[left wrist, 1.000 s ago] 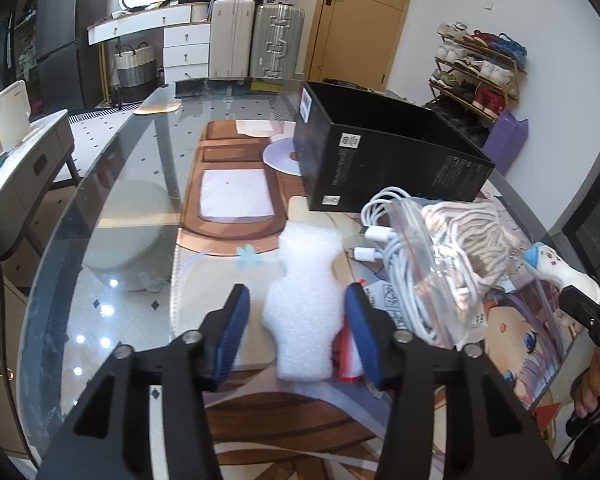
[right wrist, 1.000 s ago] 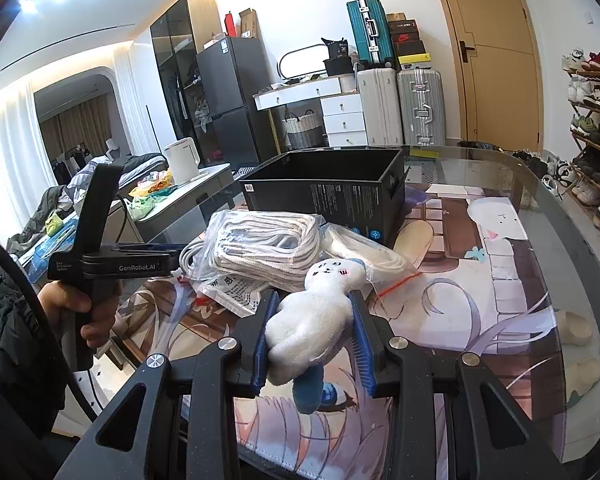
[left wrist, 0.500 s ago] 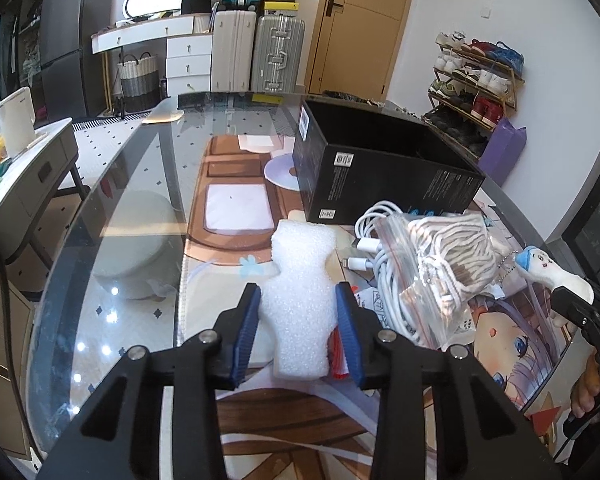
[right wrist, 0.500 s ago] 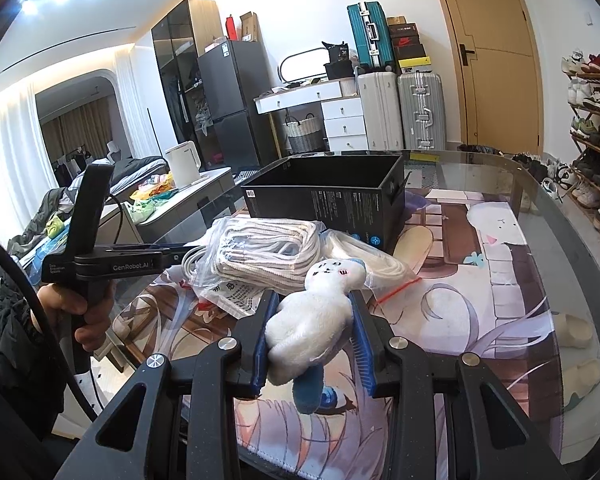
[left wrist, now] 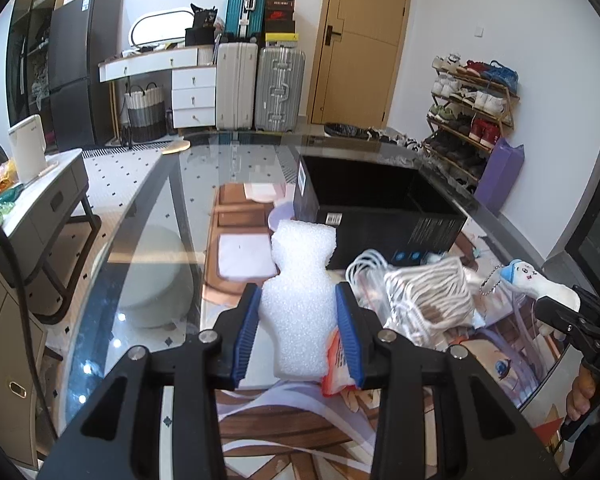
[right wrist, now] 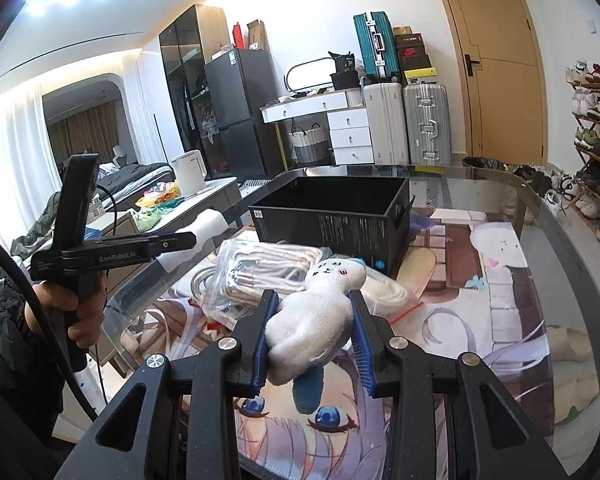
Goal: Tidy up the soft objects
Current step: 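Lift the doll and foam block and carry both over the black box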
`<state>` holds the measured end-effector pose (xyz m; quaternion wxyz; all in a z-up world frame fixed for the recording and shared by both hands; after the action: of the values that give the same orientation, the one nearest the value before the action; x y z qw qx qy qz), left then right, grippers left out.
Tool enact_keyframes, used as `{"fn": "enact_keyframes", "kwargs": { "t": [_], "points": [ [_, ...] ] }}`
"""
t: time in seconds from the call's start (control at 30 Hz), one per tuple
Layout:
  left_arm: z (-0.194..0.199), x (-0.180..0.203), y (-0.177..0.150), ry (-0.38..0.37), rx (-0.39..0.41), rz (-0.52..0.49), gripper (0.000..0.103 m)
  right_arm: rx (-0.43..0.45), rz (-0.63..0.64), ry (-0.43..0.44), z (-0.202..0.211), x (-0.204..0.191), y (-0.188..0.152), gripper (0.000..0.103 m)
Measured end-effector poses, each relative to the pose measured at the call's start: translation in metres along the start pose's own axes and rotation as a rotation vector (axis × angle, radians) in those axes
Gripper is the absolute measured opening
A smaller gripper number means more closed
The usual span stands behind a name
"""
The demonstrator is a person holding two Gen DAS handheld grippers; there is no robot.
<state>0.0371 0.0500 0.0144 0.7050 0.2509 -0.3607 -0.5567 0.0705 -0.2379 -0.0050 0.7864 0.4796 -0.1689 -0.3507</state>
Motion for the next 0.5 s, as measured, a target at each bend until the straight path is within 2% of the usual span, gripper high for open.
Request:
{"fn": "enact_keyframes", "kwargs": {
  "t": [0.5],
  "points": [
    [0.015, 0.019, 0.026, -0.042, 0.056, -0.028, 0.037, 0.052, 0.020, 0.008, 0.009, 0.006, 0.038, 0.035]
  ]
}}
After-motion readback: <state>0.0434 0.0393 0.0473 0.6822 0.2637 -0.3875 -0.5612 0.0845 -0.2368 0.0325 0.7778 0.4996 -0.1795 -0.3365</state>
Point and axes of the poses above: each gripper's, at about its wrist camera, not at the fingertips, and z roughly against the way its jaws point, x to its right, y to its top, the point moved 2 cm from there along -z, roughly the way its jaws point, and after that the axes turned 7 degrees about z, right-handed, at the moved point
